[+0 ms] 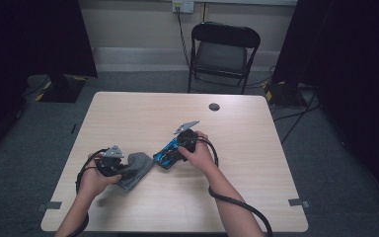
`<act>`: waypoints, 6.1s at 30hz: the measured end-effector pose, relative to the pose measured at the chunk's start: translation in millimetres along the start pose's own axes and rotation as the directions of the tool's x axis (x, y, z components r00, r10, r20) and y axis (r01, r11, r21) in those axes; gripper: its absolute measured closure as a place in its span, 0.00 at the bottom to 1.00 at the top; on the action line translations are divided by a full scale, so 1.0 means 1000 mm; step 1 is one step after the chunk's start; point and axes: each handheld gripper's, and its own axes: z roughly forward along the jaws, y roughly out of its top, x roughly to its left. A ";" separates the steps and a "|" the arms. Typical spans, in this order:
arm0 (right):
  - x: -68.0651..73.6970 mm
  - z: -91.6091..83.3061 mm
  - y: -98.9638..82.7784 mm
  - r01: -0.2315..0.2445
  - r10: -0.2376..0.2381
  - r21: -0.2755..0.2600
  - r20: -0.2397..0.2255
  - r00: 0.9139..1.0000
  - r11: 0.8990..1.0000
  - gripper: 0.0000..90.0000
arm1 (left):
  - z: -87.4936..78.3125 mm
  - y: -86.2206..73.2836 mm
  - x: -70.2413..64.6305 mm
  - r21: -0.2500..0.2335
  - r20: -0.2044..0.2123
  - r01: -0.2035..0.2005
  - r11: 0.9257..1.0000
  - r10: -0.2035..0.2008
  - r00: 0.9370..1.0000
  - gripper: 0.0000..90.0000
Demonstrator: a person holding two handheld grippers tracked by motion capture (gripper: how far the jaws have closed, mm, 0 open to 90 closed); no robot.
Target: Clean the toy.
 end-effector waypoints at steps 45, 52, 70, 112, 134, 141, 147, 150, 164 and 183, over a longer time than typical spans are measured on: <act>-0.004 0.000 -0.002 0.000 0.000 -0.018 -0.003 1.000 1.000 0.15 | 0.046 0.087 0.046 -0.135 -0.098 0.095 0.986 -0.108 0.989 0.80; -0.006 -0.001 -0.005 -0.003 0.003 -0.034 -0.003 1.000 0.999 0.15 | 0.062 0.099 0.046 -0.128 -0.103 0.087 0.988 -0.100 0.990 0.79; -0.006 -0.001 -0.005 -0.004 0.004 -0.038 -0.002 1.000 0.999 0.15 | 0.104 0.106 0.031 -0.050 -0.116 0.060 0.997 -0.065 0.991 0.79; -0.006 -0.001 -0.003 -0.004 0.004 -0.027 -0.003 1.000 1.000 0.15 | 0.075 0.082 0.029 -0.006 -0.054 0.021 1.000 -0.021 0.998 0.80; -0.006 -0.001 -0.003 -0.003 0.003 -0.025 -0.001 1.000 1.000 0.15 | 0.056 0.058 0.022 -0.022 -0.032 0.012 1.000 -0.013 0.999 0.80; -0.005 -0.001 -0.003 -0.005 0.005 -0.027 -0.002 1.000 1.000 0.15 | 0.051 0.051 0.020 -0.032 -0.025 0.018 0.999 -0.018 1.000 0.80; -0.005 -0.001 -0.003 -0.005 0.005 -0.021 -0.001 1.000 1.000 0.15 | 0.045 0.044 0.018 -0.040 -0.021 0.022 0.999 -0.023 1.000 0.80; -0.005 -0.001 -0.003 -0.004 0.004 -0.022 -0.001 1.000 1.000 0.15 | 0.042 0.040 0.016 -0.044 -0.015 0.019 0.999 -0.020 1.000 0.80; -0.003 0.000 -0.001 -0.004 0.005 -0.012 0.001 1.000 1.000 0.15 | 0.027 0.024 0.011 -0.044 0.002 0.013 0.999 -0.013 1.000 0.80; -0.003 0.000 -0.002 -0.004 0.004 -0.017 0.000 1.000 1.000 0.15 | 0.012 0.009 0.004 -0.029 0.035 0.021 0.999 -0.020 0.999 0.80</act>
